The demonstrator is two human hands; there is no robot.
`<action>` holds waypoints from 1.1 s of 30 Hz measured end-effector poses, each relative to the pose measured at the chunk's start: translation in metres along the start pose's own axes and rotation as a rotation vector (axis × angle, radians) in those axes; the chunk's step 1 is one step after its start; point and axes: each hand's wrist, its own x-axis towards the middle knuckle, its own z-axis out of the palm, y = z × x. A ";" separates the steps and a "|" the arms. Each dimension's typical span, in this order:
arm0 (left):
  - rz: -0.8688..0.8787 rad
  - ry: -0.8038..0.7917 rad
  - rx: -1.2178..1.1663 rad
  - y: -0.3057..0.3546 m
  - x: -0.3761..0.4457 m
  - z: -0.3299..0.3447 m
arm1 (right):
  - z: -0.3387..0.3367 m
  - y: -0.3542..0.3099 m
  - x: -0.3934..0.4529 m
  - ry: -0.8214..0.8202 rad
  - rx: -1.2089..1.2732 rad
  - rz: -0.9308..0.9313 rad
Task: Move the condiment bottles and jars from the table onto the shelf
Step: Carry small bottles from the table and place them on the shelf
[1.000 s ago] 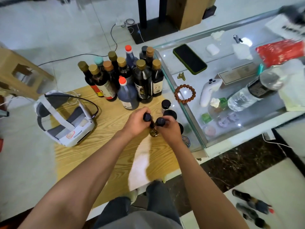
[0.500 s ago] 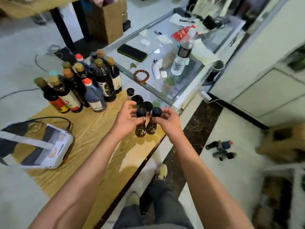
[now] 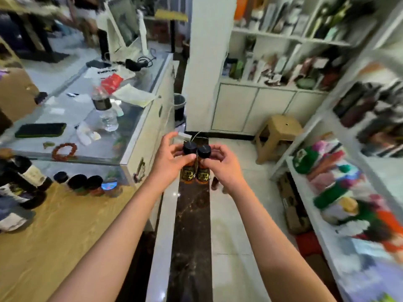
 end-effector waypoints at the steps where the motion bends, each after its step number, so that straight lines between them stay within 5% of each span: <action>1: 0.033 -0.034 0.010 0.012 0.002 0.028 | -0.027 -0.003 -0.002 0.050 0.003 -0.022; 17: 0.229 -0.438 -0.058 0.124 -0.082 0.453 | -0.443 0.005 -0.114 0.639 -0.168 -0.180; 24: 0.304 -0.529 -0.146 0.156 -0.126 0.567 | -0.562 -0.021 -0.154 0.771 -0.373 -0.196; 33: 0.412 -0.670 -0.183 0.231 -0.111 0.657 | -0.655 -0.063 -0.157 0.904 -0.221 -0.266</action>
